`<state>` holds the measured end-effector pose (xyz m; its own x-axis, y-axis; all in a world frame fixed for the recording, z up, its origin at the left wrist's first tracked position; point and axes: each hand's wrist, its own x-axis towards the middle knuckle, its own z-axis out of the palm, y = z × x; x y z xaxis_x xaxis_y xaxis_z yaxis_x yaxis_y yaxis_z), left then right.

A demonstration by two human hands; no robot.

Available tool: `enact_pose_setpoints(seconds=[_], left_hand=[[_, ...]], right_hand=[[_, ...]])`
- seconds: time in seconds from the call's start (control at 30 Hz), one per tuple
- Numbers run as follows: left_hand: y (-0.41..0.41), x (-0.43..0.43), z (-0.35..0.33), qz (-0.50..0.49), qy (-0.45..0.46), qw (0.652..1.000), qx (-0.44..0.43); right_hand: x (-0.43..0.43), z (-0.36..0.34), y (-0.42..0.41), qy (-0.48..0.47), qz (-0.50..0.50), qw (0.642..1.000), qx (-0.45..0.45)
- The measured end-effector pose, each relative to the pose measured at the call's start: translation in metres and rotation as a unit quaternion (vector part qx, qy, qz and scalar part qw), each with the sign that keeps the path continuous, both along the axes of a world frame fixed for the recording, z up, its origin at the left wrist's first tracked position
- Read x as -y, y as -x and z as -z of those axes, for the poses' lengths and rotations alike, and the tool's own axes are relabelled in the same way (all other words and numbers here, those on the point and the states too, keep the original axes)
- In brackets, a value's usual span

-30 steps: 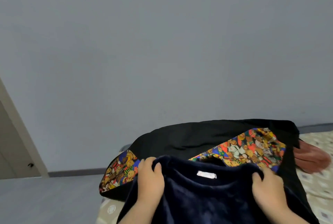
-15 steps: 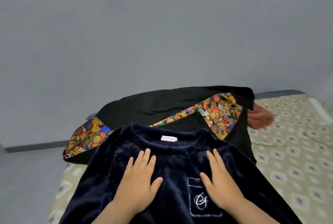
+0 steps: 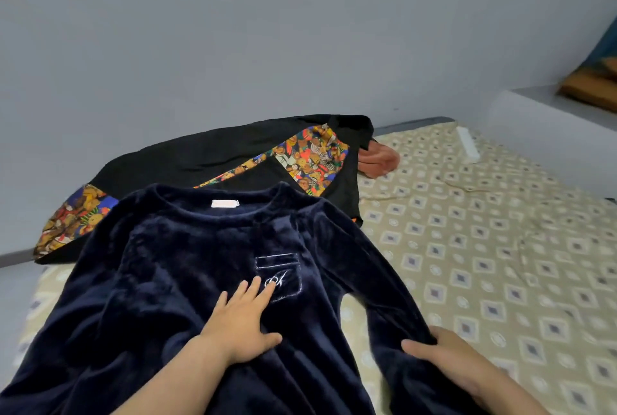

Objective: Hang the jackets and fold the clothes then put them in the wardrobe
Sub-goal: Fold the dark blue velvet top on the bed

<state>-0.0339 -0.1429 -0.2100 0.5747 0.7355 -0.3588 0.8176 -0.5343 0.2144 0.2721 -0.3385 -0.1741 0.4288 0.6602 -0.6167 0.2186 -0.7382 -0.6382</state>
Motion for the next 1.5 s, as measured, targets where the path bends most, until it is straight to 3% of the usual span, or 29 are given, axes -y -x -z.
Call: enact_pose_setpoints(seconds=[0.07, 0.13, 0.23, 0.3, 0.4, 0.5, 0.63, 0.7, 0.77, 0.93, 1.07, 1.13, 1.2, 1.27, 1.37, 1.5], left_hand=[[-0.002, 0.004, 0.006, -0.011, 0.025, 0.999, -0.038], [-0.003, 0.003, 0.007, -0.021, 0.038, 0.997, -0.058], [-0.008, -0.002, 0.003, -0.03, 0.049, 0.995, -0.085], [-0.012, -0.002, 0.002, -0.033, 0.047, 0.994, -0.096], [-0.016, -0.005, 0.001, -0.033, 0.059, 0.99, -0.121], [-0.03, -0.003, -0.012, -0.045, 0.04, 0.988, -0.143], [-0.084, 0.009, -0.022, -0.02, -0.151, 0.988, 0.024], [-0.126, 0.021, -0.015, 0.041, -0.118, 0.989, 0.084], [-0.164, 0.035, -0.003, 0.081, -0.074, 0.991, 0.073], [-0.187, 0.048, 0.04, 0.043, -0.096, 0.992, 0.065], [-0.187, 0.05, 0.054, 0.026, -0.127, 0.989, 0.067], [-0.187, 0.05, 0.053, 0.026, -0.124, 0.989, 0.07], [-0.188, 0.051, 0.052, 0.021, -0.143, 0.986, 0.078], [-0.188, 0.049, 0.046, 0.015, -0.144, 0.985, 0.098], [-0.187, 0.048, 0.055, 0.02, -0.149, 0.984, 0.1], [-0.183, 0.044, 0.055, 0.013, -0.158, 0.983, 0.096]], right_hand=[[0.004, 0.008, -0.004, -0.005, -0.011, 0.998, 0.068], [-0.006, 0.007, -0.025, -0.067, 0.074, 0.984, 0.147], [-0.021, -0.015, -0.072, -0.133, 0.162, 0.923, 0.322], [-0.022, -0.012, -0.093, -0.081, 0.113, 0.893, 0.428], [-0.011, 0.026, -0.086, 0.022, -0.034, 0.861, 0.506], [0.003, 0.056, -0.079, 0.02, -0.048, 0.868, 0.494], [-0.001, 0.059, -0.082, -0.034, 0.023, 0.895, 0.443], [-0.003, 0.059, -0.083, -0.063, 0.045, 0.901, 0.427], [-0.003, 0.064, -0.088, -0.089, 0.061, 0.908, 0.405], [-0.01, 0.071, -0.104, -0.177, 0.167, 0.915, 0.322], [-0.017, 0.069, -0.132, -0.156, 0.087, 0.924, 0.337], [-0.021, 0.056, -0.168, -0.147, 0.005, 0.902, 0.405], [-0.025, 0.043, -0.212, -0.13, -0.051, 0.826, 0.546], [-0.03, 0.027, -0.246, -0.094, -0.014, 0.786, 0.611], [-0.034, 0.017, -0.246, -0.05, 0.1, 0.809, 0.577], [-0.018, 0.055, -0.173, -0.076, -0.021, 0.822, 0.564]])
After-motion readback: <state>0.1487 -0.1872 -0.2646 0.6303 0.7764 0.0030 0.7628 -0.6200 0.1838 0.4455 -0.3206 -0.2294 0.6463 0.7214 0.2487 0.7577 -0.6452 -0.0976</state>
